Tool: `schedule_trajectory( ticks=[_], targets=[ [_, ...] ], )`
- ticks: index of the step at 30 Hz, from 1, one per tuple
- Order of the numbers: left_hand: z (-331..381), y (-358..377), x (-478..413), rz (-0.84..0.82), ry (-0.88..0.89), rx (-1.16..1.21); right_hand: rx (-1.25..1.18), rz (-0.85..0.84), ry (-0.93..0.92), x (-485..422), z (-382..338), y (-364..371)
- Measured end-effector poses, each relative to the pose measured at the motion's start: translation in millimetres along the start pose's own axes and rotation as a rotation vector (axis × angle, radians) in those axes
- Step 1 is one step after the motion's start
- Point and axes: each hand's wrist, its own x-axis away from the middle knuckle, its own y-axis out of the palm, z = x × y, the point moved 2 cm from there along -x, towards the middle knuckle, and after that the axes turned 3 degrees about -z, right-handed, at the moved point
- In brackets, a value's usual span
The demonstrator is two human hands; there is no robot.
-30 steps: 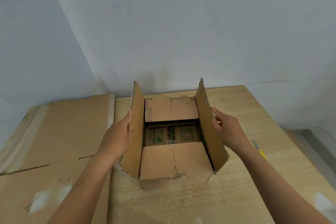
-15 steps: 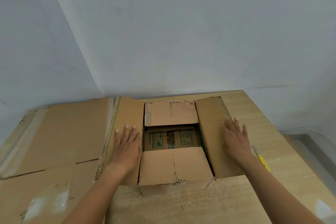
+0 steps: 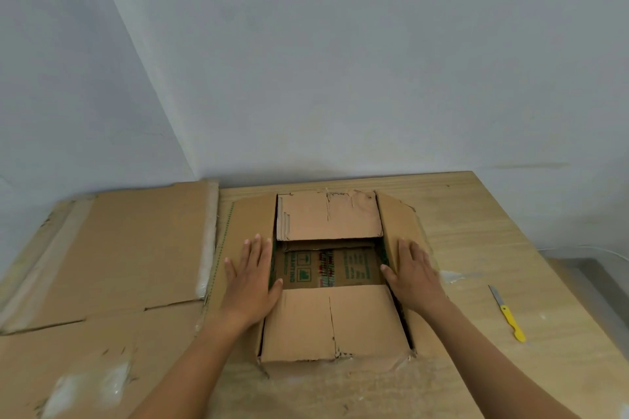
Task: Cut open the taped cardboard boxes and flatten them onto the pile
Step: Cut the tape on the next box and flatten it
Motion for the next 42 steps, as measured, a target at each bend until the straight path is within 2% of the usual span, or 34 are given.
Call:
schedule_trajectory(
  ticks=[3, 9, 13, 17, 20, 23, 27, 30, 32, 36, 42],
  targets=[
    [7, -8, -17, 0.032, -0.003, -0.075, 0.032, 0.040, -0.023, -10, -3, -5],
    [27, -19, -57, 0.039, 0.042, -0.184, -0.025, -0.001, -0.128, -23, 5, -4],
    [46, -15, -78, 0.042, 0.147, -0.257, -0.059, 0.016, -0.139, -22, 24, -12],
    [74, -11, -89, 0.082, 0.260, -0.187, -0.074, 0.050, -0.097, -20, 50, -23],
    [96, -21, -90, 0.278, 0.393, 0.018, -0.099, 0.083, -0.077, -18, 70, -31],
    [110, -40, -94, 0.516, 0.449, 0.135, -0.105, 0.098, -0.097, -16, 87, -35],
    [122, -55, -116, 0.702, 0.451, 0.177, -0.111, 0.121, -0.129, -16, 92, -31],
    [126, -53, -136, 0.756, 0.420, 0.084, -0.126, 0.157, -0.156, -18, 93, -26],
    [125, -47, -148, 0.732, 0.337, -0.032, -0.112, 0.161, -0.163, -19, 95, -24],
    [122, -37, -162, 0.552, 0.255, -0.185, -0.087, 0.183, -0.179, -21, 97, -20],
    [116, -9, -164, 0.179, 0.125, -0.271, -0.077, 0.260, -0.209, -26, 102, -14]
  ],
)
